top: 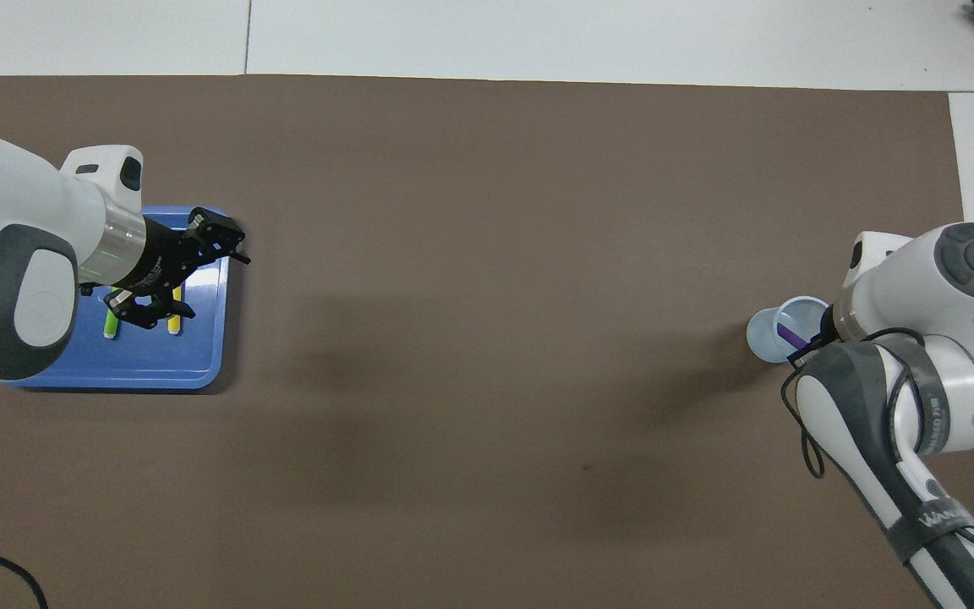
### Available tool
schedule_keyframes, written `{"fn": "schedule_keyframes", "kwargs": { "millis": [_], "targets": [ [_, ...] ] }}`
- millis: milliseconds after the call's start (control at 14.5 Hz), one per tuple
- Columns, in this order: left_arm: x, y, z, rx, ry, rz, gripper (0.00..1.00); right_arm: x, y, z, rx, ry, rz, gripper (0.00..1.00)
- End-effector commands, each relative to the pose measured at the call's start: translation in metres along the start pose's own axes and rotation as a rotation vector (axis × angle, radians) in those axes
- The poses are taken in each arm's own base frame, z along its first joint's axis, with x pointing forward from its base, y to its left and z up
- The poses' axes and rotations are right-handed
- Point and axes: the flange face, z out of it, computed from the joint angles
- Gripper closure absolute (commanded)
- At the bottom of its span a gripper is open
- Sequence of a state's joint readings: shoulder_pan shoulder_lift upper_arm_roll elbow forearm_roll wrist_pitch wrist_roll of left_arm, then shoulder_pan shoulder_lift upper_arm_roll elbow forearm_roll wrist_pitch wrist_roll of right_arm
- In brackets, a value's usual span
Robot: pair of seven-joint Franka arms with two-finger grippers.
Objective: Right arm passes pens to left for tray arrangement
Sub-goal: 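Lift the left gripper while the right gripper pulls the purple pen out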
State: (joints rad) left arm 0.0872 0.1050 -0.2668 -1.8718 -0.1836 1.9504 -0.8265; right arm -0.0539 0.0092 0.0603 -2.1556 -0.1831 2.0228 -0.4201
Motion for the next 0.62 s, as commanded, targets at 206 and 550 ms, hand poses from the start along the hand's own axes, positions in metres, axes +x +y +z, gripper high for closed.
{"fn": "schedule_keyframes", "kwargs": {
  "millis": [206,550],
  "targets": [
    [-0.057,0.04,-0.003,-0.007,-0.005,-0.207,0.0,0.003,0.009,-0.038,-0.009,-0.038,-0.055,1.0],
    [-0.108,0.066,0.01,0.01,-0.017,-0.348,0.0,-0.003,0.013,-0.071,-0.021,-0.031,-0.092,1.0]
  ]
}}
